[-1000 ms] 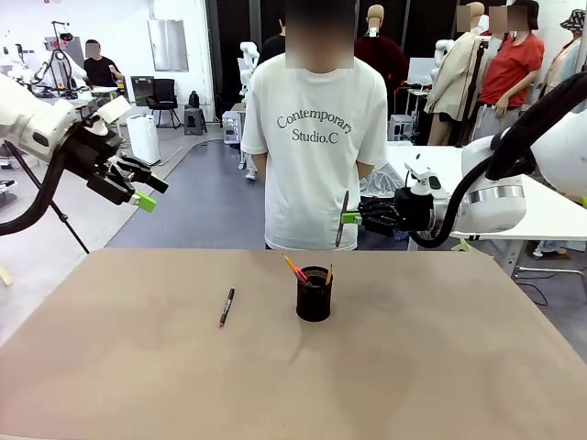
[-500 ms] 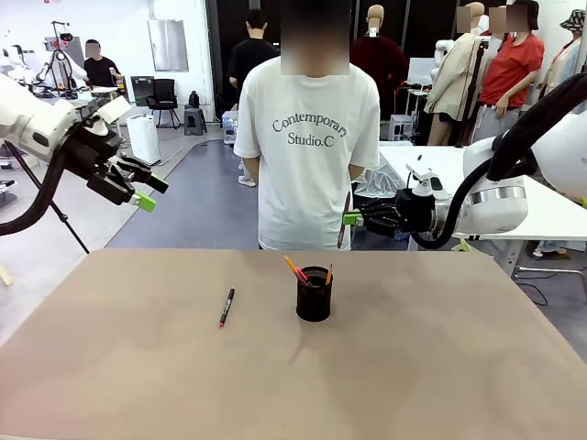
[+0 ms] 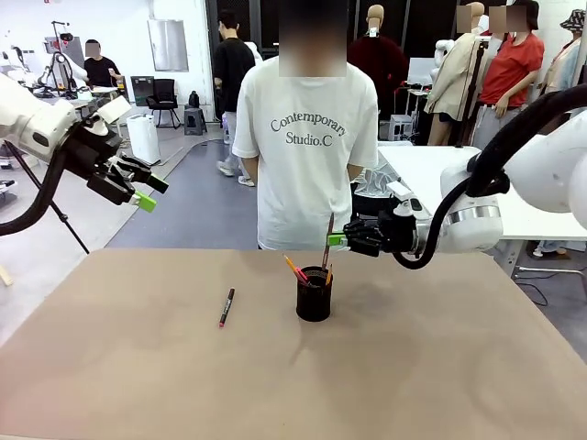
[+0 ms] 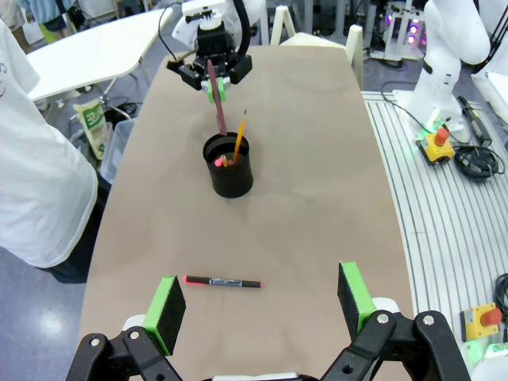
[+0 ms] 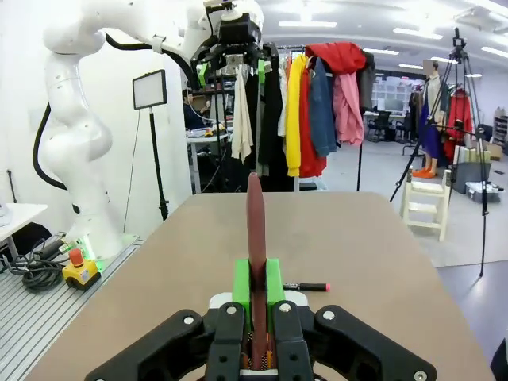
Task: Place the pens into the pen holder.
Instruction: Pick up a writing instrument from the table and place it into the Pen holder.
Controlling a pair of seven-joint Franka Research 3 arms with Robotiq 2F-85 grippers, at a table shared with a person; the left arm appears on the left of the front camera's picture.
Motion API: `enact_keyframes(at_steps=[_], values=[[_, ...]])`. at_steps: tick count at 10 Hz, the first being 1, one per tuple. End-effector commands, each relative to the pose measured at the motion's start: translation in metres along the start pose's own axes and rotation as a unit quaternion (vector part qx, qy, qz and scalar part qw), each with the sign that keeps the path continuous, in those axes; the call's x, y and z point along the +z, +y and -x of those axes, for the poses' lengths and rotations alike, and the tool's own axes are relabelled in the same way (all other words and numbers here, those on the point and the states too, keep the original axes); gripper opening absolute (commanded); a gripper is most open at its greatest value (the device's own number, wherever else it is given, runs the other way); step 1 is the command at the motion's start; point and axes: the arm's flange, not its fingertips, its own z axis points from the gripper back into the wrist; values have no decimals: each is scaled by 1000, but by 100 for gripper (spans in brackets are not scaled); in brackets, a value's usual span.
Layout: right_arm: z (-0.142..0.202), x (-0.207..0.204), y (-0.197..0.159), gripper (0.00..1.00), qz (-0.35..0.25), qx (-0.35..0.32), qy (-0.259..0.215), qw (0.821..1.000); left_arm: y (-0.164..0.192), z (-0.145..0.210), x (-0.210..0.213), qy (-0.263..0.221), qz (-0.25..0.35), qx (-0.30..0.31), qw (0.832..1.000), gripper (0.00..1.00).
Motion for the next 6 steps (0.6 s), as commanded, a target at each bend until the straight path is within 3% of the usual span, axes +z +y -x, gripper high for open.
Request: enact_keyframes(at_steps=[1,3,6], values=[[-2,-4,-10,0,-10,-28,-13,999,-2,1,2,-1,3,2,1000,100],[9,-8,-7,5,-13,-41,-5,999,-2,1,2,-1,3,2,1000,100],[10,-9,-8,62,-18,-37,-2,999,-2,1,2,-1,3,2,1000,100]])
